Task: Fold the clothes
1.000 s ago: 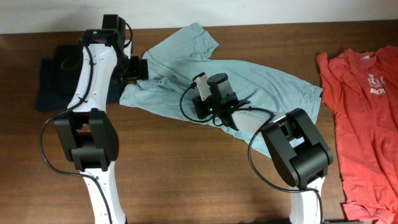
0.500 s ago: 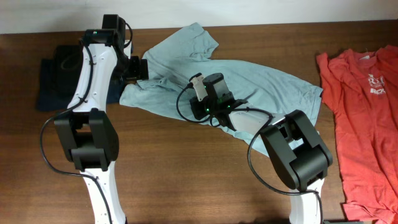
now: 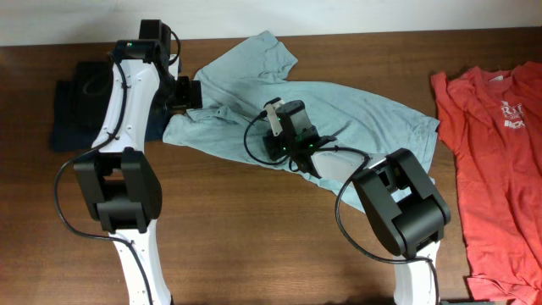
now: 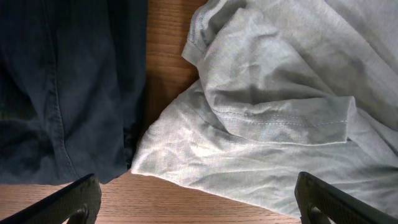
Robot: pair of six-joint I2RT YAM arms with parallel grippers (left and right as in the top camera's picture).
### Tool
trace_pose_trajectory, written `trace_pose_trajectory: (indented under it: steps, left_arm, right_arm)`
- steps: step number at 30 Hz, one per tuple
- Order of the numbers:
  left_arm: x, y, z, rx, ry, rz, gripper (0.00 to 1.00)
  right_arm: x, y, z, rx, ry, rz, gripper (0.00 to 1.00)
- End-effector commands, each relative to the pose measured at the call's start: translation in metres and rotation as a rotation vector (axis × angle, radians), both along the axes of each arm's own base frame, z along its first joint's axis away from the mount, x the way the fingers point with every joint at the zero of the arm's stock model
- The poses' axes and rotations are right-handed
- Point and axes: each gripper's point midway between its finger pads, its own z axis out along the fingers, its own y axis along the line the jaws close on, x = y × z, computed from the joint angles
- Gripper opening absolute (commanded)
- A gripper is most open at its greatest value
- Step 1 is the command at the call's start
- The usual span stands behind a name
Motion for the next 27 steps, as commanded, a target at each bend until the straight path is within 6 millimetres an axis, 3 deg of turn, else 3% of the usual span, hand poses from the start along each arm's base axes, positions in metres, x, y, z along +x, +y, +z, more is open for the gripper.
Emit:
trace_pose_trajectory:
  steps: [1, 9, 14, 16, 18, 21, 23, 25, 27]
  left_arm:
    - [0.002, -0.002, 0.017, -0.013, -0.039, 0.003, 0.99]
    - [0.002, -0.002, 0.017, -0.013, -0.039, 0.003, 0.99]
    - [0.002, -0.002, 0.017, -0.013, -0.039, 0.003, 0.99]
    - [0.002, -0.002, 0.017, -0.013, -0.039, 0.003, 0.99]
    - [0.002, -0.002, 0.017, -0.013, -0.039, 0.003, 0.99]
    - [0.002, -0.002, 0.017, -0.013, -0.039, 0.003, 0.99]
    - [0.002, -0.002, 0.017, -0.013, -0.039, 0.003, 0.99]
    - [0.002, -0.002, 0.017, -0.013, -0.039, 0.003, 0.99]
    - [0.002, -0.002, 0.017, -0.013, -0.039, 0.003, 0.99]
  right_arm:
    - [0.02, -0.022, -0.001, -0.074, -0.059, -0.113, 0.04]
    - [0.045, -0.051, 0.012, -0.051, -0.119, -0.19, 0.04]
    - [0.063, -0.078, 0.022, -0.031, -0.155, -0.249, 0.04]
    - [0.065, -0.084, 0.036, -0.022, -0.163, -0.256, 0.04]
    - [0.063, -0.086, 0.064, -0.01, -0.188, -0.259, 0.04]
    - [0.047, -0.089, 0.116, 0.0, -0.206, -0.255, 0.04]
    - [0.029, -0.094, 0.139, -0.012, -0.187, -0.254, 0.04]
    - [0.003, -0.105, 0.154, -0.041, -0.129, -0.254, 0.04]
    - [-0.023, -0.122, 0.156, -0.062, -0.036, -0.304, 0.04]
